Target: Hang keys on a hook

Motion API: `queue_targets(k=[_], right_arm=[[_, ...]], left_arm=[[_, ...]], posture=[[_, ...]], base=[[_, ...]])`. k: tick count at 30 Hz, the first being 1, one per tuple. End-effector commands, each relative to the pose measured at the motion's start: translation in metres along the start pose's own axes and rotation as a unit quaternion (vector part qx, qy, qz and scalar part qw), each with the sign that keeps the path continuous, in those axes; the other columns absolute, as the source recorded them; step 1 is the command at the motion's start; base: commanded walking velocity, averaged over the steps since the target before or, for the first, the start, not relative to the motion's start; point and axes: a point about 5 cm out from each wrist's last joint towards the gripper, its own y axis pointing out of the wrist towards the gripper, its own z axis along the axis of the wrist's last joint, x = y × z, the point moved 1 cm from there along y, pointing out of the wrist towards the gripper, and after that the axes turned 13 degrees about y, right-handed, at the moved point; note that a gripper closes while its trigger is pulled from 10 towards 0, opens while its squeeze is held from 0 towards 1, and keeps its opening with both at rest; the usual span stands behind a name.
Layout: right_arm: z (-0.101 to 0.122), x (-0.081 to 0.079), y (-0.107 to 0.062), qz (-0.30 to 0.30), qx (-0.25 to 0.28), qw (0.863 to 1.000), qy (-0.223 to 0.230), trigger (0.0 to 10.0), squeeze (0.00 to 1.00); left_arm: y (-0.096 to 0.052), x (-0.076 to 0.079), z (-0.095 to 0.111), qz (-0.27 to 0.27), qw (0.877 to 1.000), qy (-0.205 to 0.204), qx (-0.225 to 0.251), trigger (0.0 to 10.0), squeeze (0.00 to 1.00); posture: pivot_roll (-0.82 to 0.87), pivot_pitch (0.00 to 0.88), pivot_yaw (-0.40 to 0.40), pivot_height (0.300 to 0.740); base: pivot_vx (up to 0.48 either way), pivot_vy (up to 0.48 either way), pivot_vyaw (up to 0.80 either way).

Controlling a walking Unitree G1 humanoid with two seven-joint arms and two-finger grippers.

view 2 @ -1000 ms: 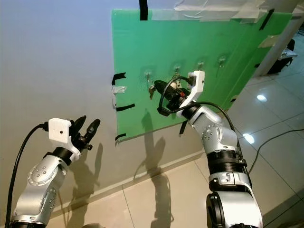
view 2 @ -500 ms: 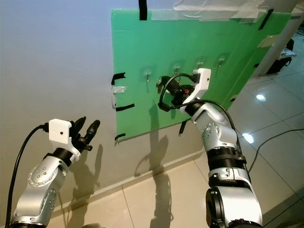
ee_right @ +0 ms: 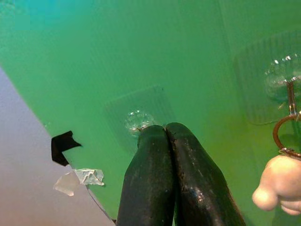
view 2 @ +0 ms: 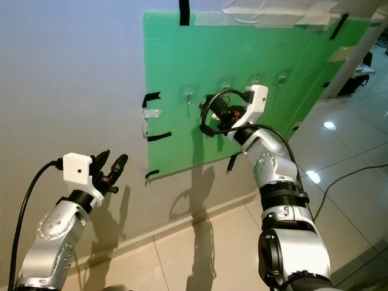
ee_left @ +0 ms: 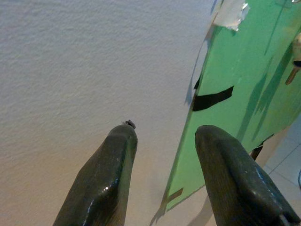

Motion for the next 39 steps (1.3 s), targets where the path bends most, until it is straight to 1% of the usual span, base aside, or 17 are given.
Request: queue_targets(k=[1,9,18,22,28,33,35,39], right_arm=[[0.008,-0.002,0.003,0.002,0.021,1.000,0.008,0.0,0.00],[0.003,-0.003,0.009,0.006,0.024,0.999,0.041,0.0,0.00],[0.000,-0.003,0.014,0.004,0.021,0.998,0.052,0.0,0.00],[-0.004,-0.002,0.016,0.000,0.017,0.998,0.063,0.0,0.00],[-0.005,-0.001,0.017,-0.006,0.015,0.998,0.065,0.0,0.00],[-0.003,0.001,0.018,-0.013,0.026,0.995,0.092,0.0,0.00],[-0.003,0.001,0.019,-0.014,0.028,0.993,0.109,0.0,0.00],[-0.002,0.003,0.019,-0.021,0.035,0.992,0.123,0.0,0.00]], left_arm=[[0.000,0.003,0.006,-0.004,1.000,0.005,0.009,10.0,0.00],[-0.002,0.001,0.005,0.003,1.000,0.006,0.008,10.0,0.00],[-0.003,0.002,0.005,0.009,1.000,0.005,0.007,10.0,0.00],[-0.005,0.003,0.004,0.012,1.000,0.004,0.004,10.0,0.00],[-0.006,0.001,0.004,0.014,1.000,0.005,0.003,10.0,0.00],[-0.007,0.002,0.003,0.016,1.000,0.006,0.001,10.0,0.00],[-0.008,0.001,0.003,0.016,1.000,0.007,0.000,10.0,0.00],[-0.008,0.001,0.003,0.018,1.000,0.007,-0.001,10.0,0.00]], posture=[[0.15,0.000,-0.107,0.740],[0.15,0.000,-0.117,0.740],[0.16,0.000,-0.131,0.740],[0.17,0.000,-0.136,0.740],[0.17,0.000,-0.138,0.740],[0.18,0.000,-0.143,0.740],[0.18,0.000,-0.146,0.740],[0.19,0.000,-0.155,0.740]], base=[[0.000,0.000,0.00],[0.000,0.000,0.00],[0.000,0.000,0.00],[0.000,0.000,0.00],[0.000,0.000,0.00],[0.000,0.000,0.00],[0.000,0.000,0.00],[0.000,0.000,0.00]])
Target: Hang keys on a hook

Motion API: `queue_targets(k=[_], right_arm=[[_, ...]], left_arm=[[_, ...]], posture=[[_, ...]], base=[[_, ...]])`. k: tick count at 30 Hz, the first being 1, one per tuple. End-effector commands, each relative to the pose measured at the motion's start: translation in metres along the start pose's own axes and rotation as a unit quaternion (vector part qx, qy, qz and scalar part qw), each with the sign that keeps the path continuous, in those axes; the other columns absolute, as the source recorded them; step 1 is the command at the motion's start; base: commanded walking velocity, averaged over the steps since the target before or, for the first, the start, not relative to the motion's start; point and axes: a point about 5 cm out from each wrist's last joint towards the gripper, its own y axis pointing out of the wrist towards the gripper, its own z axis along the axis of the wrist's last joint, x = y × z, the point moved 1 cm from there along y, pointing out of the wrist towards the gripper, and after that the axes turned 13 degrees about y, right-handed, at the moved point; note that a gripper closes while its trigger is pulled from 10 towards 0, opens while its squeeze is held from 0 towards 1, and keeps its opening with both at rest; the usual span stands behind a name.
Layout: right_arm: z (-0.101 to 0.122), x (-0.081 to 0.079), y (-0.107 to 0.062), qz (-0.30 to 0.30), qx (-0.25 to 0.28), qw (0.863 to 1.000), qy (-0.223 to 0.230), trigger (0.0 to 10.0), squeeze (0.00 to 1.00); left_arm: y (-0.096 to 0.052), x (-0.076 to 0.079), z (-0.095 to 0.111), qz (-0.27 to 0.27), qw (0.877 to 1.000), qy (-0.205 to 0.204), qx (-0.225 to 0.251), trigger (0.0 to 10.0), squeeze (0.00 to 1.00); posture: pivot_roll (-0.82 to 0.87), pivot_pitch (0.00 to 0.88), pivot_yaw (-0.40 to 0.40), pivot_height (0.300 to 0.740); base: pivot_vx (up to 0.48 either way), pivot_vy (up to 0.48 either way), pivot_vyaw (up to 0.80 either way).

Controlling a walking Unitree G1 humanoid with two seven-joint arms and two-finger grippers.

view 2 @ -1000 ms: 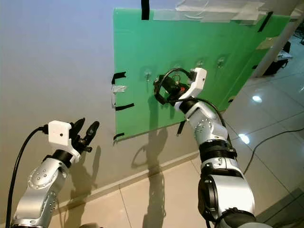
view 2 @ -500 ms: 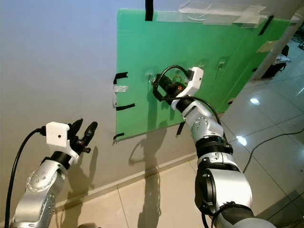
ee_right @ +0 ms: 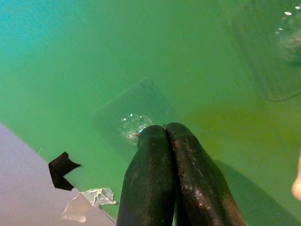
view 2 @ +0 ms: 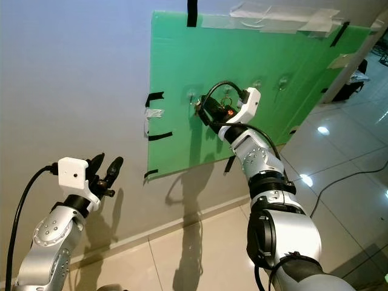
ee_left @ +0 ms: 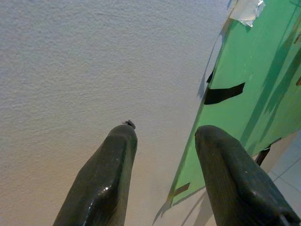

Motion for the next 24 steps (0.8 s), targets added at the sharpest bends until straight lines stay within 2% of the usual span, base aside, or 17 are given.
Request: queue_targets(k=[1,11,24], right_arm=[[0.010,-0.005,0.004,0.002,0.014,1.000,0.005,0.0,0.00],[0.006,-0.004,0.007,-0.008,0.012,0.999,0.039,0.0,0.00],[-0.014,0.002,0.004,-0.015,-0.024,0.999,0.036,0.0,0.00]], left_arm=[[0.000,0.003,0.003,-0.001,1.000,0.002,0.003,10.0,0.00],[-0.001,0.002,0.003,0.004,1.000,0.002,0.002,10.0,0.00],[-0.003,0.003,0.001,0.009,1.000,-0.001,-0.004,10.0,0.00]], posture=[[0.19,0.000,-0.155,0.740],[0.20,0.000,-0.168,0.740],[0.19,0.000,-0.170,0.740]], base=[[0.000,0.000,0.00],[0.000,0.000,0.00],[0.000,0.000,0.00]])
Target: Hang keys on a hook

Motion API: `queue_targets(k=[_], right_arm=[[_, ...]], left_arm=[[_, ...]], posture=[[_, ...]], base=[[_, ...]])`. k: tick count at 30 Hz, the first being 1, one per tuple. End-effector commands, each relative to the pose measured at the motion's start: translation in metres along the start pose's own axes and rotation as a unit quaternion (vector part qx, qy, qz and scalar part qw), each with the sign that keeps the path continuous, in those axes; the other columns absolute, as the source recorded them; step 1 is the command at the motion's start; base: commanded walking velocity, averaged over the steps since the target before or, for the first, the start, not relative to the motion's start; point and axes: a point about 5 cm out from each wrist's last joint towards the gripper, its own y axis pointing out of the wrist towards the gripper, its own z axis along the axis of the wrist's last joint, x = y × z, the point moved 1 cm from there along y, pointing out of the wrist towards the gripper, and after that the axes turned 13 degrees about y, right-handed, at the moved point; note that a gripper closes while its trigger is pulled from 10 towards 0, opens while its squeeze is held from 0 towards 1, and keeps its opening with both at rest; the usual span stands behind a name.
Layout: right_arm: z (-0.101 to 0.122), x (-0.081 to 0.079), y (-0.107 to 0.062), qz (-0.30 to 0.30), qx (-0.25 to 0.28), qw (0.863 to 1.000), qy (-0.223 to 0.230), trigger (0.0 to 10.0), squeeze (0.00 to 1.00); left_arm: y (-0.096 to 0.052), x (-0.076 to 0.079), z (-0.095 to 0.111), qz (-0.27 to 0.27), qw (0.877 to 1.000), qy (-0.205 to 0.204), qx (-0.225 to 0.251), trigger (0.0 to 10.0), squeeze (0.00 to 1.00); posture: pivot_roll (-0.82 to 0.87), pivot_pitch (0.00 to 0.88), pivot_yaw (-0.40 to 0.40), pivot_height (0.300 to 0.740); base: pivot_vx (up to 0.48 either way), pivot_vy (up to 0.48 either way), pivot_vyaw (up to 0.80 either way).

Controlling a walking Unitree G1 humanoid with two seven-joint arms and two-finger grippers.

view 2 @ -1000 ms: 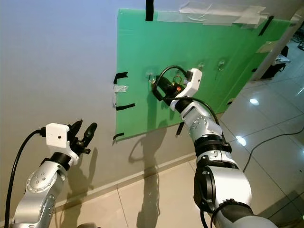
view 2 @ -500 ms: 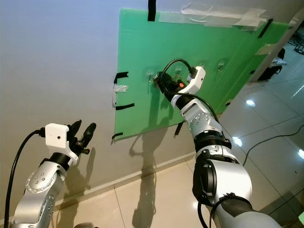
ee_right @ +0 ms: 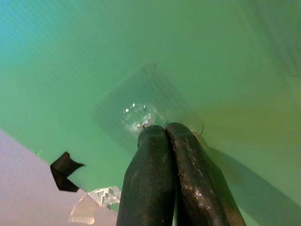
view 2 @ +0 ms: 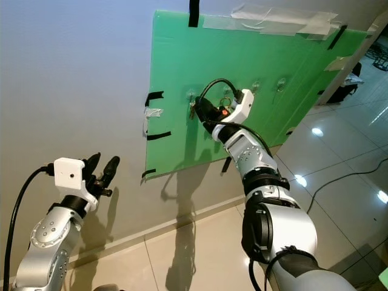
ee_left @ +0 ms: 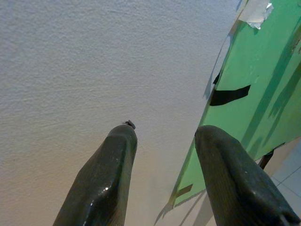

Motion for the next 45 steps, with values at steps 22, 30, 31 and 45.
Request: queue_targets(k=[22,30,31,45], right_arm=[[-0.016,0.001,-0.006,0.018,-0.057,0.990,-0.125,0.0,0.00],[-0.007,-0.017,0.000,0.058,-0.020,0.997,-0.055,0.0,0.00],[-0.005,-0.018,0.001,0.059,-0.014,0.997,-0.045,0.0,0.00],[0.008,-0.019,-0.006,0.053,0.013,0.998,-0.001,0.0,0.00]], left_arm=[[0.002,0.007,0.001,-0.009,1.000,-0.002,-0.003,10.0,0.00],[0.002,0.006,0.001,-0.009,1.000,-0.002,-0.003,10.0,0.00],[0.002,0.006,0.001,-0.010,1.000,-0.002,-0.003,10.0,0.00],[0.002,0.008,0.000,-0.012,1.000,-0.003,-0.004,10.0,0.00]], posture=[[0.18,0.000,-0.163,0.740],[0.18,0.000,-0.163,0.740],[0.18,0.000,-0.163,0.740],[0.17,0.000,-0.163,0.740]], base=[[0.000,0.000,0.00],[0.000,0.000,0.00],[0.000,0.000,0.00],[0.000,0.000,0.00]])
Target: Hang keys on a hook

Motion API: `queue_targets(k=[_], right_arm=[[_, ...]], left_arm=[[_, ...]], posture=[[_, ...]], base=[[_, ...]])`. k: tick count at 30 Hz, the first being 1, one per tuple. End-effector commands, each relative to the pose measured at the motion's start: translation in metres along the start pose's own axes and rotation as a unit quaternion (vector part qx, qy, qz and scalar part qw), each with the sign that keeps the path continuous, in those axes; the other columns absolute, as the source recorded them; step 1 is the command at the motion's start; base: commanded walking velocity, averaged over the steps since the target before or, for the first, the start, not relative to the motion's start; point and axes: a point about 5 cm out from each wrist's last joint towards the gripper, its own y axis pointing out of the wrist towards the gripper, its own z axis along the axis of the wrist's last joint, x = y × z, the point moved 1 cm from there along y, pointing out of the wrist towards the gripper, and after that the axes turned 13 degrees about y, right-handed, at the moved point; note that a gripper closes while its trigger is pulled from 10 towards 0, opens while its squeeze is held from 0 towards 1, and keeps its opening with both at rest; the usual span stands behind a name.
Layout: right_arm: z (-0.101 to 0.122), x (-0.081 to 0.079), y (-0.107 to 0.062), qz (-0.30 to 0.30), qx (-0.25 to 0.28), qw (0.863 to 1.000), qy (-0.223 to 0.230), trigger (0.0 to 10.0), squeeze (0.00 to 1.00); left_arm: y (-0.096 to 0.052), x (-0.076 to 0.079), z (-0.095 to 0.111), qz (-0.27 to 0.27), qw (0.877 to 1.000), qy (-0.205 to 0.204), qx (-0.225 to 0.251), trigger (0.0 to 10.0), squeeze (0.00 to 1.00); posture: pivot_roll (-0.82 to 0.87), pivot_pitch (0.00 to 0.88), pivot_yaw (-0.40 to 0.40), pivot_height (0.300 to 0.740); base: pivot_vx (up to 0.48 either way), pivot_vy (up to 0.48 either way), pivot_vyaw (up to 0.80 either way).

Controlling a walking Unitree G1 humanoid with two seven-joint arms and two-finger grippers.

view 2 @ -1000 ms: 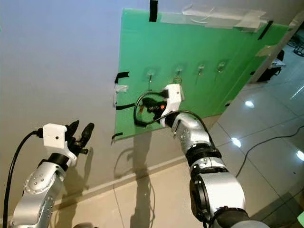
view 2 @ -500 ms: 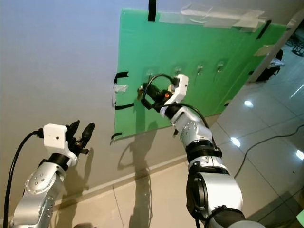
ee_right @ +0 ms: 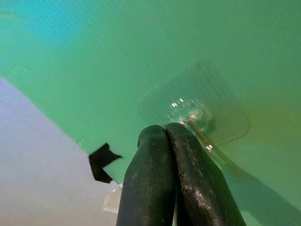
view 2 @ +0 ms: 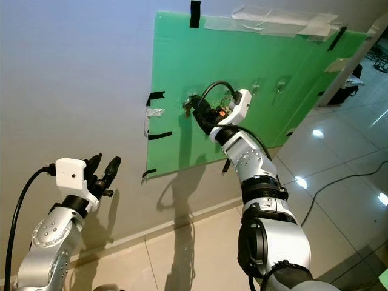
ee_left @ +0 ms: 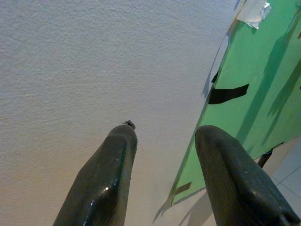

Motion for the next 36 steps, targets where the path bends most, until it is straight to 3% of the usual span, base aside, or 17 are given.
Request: queue_targets(k=[1,11,20,25,27,29,30,33,36], right_arm=[[0.009,-0.005,-0.002,0.008,0.012,1.000,0.000,0.0,0.00],[0.008,0.000,-0.012,0.001,0.019,0.999,0.044,0.0,0.00],[0.004,0.008,-0.022,-0.014,0.012,1.000,0.020,0.0,0.00],[0.013,0.012,-0.025,-0.036,0.025,0.999,-0.017,0.0,0.00],[0.019,0.012,-0.025,-0.052,0.026,0.995,-0.081,0.0,0.00],[0.022,0.012,-0.026,-0.073,0.018,0.982,-0.171,0.0,0.00],[0.023,0.012,-0.029,-0.087,0.006,0.966,-0.245,0.0,0.00],[0.023,0.010,-0.046,-0.109,0.013,0.947,-0.300,0.0,0.00],[0.005,0.003,-0.070,-0.108,-0.009,0.920,-0.376,0.0,0.00]], left_arm=[[0.001,0.005,0.000,-0.008,1.000,-0.001,-0.002,10.0,0.00],[0.002,0.007,-0.001,-0.012,1.000,-0.002,-0.003,10.0,0.00],[0.003,0.007,-0.001,-0.016,1.000,0.001,-0.004,10.0,0.00],[0.004,0.007,-0.001,-0.019,1.000,0.005,-0.003,10.0,0.00],[0.005,0.008,-0.001,-0.024,1.000,0.009,-0.002,10.0,0.00],[0.006,0.009,-0.001,-0.026,1.000,0.011,-0.002,10.0,0.00],[0.006,0.008,-0.002,-0.025,1.000,0.012,-0.003,10.0,0.00],[0.003,0.005,-0.002,-0.024,1.000,0.013,-0.003,10.0,0.00],[0.003,0.001,-0.004,-0.019,1.000,0.008,-0.007,10.0,0.00]], posture=[[0.17,0.000,-0.163,0.740],[0.16,0.000,-0.162,0.740],[0.16,0.000,-0.157,0.740],[0.16,0.000,-0.155,0.740],[0.16,0.000,-0.155,0.740],[0.16,0.000,-0.155,0.740],[0.16,0.000,-0.157,0.740],[0.15,0.000,-0.159,0.740],[0.13,0.000,-0.147,0.740]], base=[[0.000,0.000,0.00],[0.000,0.000,0.00],[0.000,0.000,0.00],[0.000,0.000,0.00],[0.000,0.000,0.00],[0.000,0.000,0.00],[0.000,0.000,0.00],[0.000,0.000,0.00],[0.000,0.000,0.00]])
